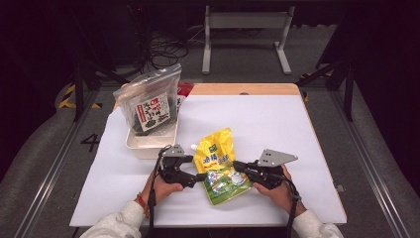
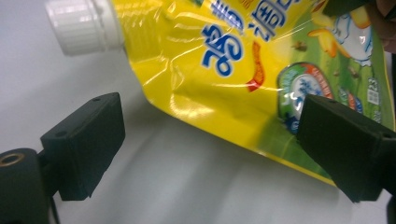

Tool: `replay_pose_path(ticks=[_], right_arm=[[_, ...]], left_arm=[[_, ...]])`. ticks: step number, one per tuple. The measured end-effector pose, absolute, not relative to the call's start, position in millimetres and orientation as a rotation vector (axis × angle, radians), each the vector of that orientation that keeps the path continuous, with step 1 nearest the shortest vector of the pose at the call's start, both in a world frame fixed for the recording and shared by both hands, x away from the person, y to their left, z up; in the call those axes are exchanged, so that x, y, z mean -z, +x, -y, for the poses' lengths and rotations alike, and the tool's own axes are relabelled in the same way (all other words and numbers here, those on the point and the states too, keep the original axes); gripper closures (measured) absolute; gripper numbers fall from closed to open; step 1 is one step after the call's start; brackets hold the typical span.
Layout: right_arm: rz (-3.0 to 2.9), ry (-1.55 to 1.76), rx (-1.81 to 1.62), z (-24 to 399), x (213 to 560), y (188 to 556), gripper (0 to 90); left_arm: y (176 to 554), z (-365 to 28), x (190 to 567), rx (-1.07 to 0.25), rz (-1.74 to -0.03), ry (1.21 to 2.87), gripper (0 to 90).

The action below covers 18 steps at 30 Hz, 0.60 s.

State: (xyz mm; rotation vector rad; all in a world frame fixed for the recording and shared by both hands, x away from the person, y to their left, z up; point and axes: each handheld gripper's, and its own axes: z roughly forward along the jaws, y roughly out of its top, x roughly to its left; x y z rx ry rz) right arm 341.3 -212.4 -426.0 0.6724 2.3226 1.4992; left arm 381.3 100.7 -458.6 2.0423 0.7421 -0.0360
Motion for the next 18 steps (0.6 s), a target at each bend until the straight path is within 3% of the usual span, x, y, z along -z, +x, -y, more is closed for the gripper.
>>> replay_pose_path(ticks=[5,6,14,18], right_arm=[[-2.327,0.647,-1.505,211,429,338,87.4],[-2.331,0.638,-1.509,210,430,338,87.4],[-2.369,0.593,-1.485,200,435,335,87.1],[-2.367,0.591,-1.479,195,435,334,86.9]], left_arm=[[376,-91,460,0.067,-0.669,2.074,12.3],[376,-92,459,0.061,-0.667,2.073,9.8],[367,-106,436,-0.044,-0.617,1.928,21.7],[358,-111,420,-0.077,-0.518,1.882,38.8]])
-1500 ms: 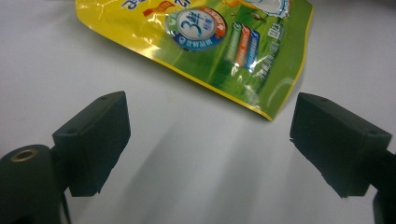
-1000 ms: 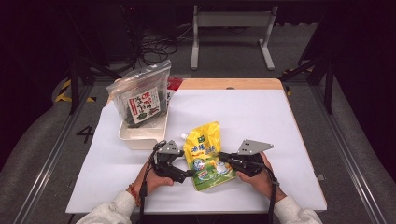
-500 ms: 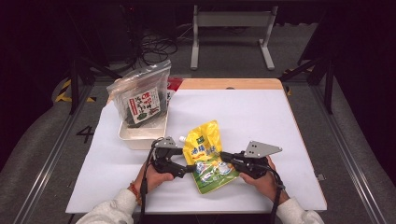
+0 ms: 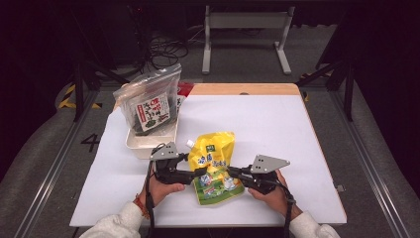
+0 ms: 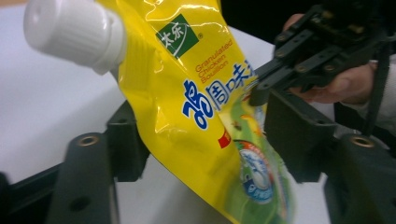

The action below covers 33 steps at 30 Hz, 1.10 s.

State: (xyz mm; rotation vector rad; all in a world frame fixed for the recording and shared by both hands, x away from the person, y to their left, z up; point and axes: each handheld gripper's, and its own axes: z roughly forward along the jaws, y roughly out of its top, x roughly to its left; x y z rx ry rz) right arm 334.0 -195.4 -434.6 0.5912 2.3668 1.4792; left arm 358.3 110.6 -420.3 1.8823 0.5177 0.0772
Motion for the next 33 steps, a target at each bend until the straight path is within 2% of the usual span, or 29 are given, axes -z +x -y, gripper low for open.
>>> replay_pose_path(ticks=[3,4,9,11,15,20,28,33], right_arm=[[-2.353,0.583,-1.482,192,433,332,86.8],[-2.346,0.581,-1.475,190,432,331,86.6],[-2.309,0.594,-1.461,186,428,330,85.8],[-2.301,0.602,-1.468,186,427,329,84.3],[-2.287,0.604,-1.458,184,423,327,83.3],[-2.297,0.631,-1.490,186,418,323,74.7],[-2.292,0.698,-1.490,199,409,317,49.6],[-2.303,0.756,-1.439,215,412,312,42.7]], left_arm=[[351,-108,415,-0.117,-0.459,1.893,53.3],[350,-109,414,-0.138,-0.441,1.900,61.3],[350,-112,411,-0.137,-0.426,1.898,75.3],[349,-113,409,-0.138,-0.424,1.895,86.5],[349,-117,403,-0.134,-0.402,1.889,88.6],[347,-123,397,-0.137,-0.365,1.887,89.8],[347,-133,388,-0.143,-0.354,1.862,90.0],[344,-142,382,-0.171,-0.346,1.864,90.0]])
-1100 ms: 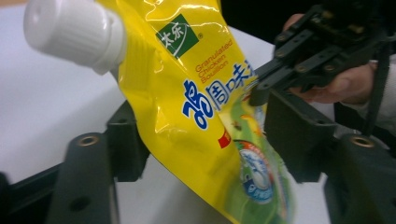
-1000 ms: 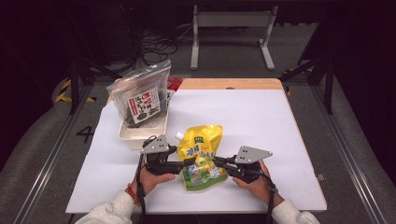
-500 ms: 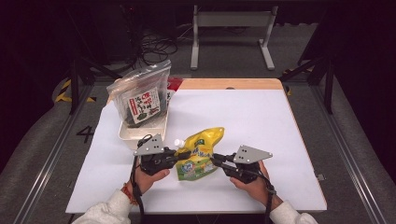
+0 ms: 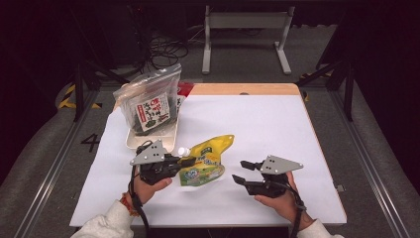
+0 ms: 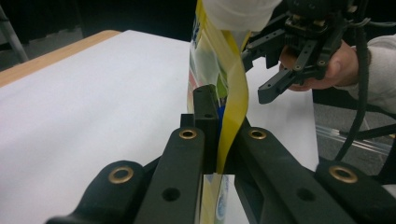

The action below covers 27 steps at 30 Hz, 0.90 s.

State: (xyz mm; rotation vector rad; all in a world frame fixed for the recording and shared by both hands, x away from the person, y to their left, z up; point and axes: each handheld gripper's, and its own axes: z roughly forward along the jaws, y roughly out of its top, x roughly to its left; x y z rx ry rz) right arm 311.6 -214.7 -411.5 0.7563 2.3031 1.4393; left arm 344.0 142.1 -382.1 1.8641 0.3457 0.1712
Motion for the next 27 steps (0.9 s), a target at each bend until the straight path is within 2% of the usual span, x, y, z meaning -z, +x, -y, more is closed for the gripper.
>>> replay_pose_path(ticks=[11,27], right_arm=[[-2.333,0.831,-1.346,239,423,304,35.0],[-2.345,0.890,-1.310,249,431,304,31.0]], left_arm=[[341,-177,355,-0.283,-0.367,1.797,90.0],[352,-241,316,-0.454,-0.435,1.742,90.0]])
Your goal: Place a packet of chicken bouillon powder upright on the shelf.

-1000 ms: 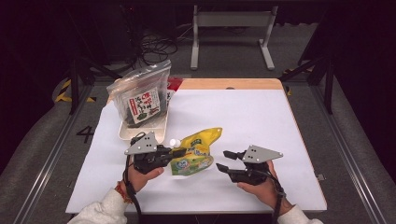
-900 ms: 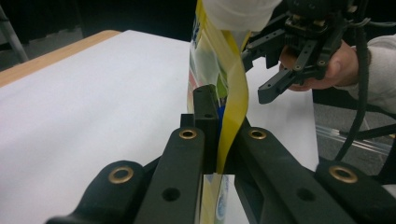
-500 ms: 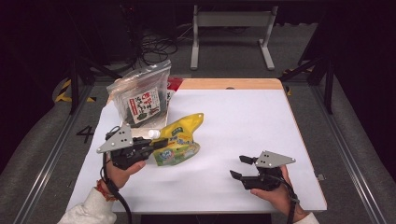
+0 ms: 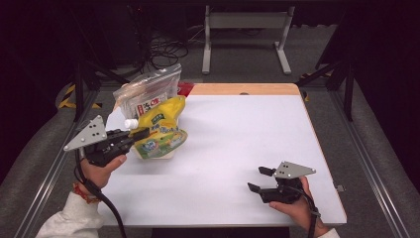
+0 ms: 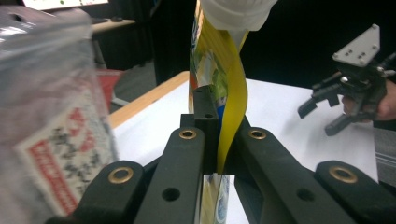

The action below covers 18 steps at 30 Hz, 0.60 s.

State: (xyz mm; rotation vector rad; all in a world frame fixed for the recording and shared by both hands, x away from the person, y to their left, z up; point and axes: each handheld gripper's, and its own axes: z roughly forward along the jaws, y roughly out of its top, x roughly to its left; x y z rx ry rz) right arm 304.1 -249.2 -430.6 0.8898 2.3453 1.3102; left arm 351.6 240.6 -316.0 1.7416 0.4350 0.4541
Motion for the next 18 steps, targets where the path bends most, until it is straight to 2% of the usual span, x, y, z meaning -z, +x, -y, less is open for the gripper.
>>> replay_pose_path(ticks=[7,18], right_arm=[[-2.351,0.893,-1.306,248,433,304,30.3],[-2.359,0.900,-1.296,247,436,303,29.5]], left_arm=[[361,-257,309,-0.487,-0.449,1.741,90.0],[385,-266,315,-0.459,-0.436,1.802,89.9]])
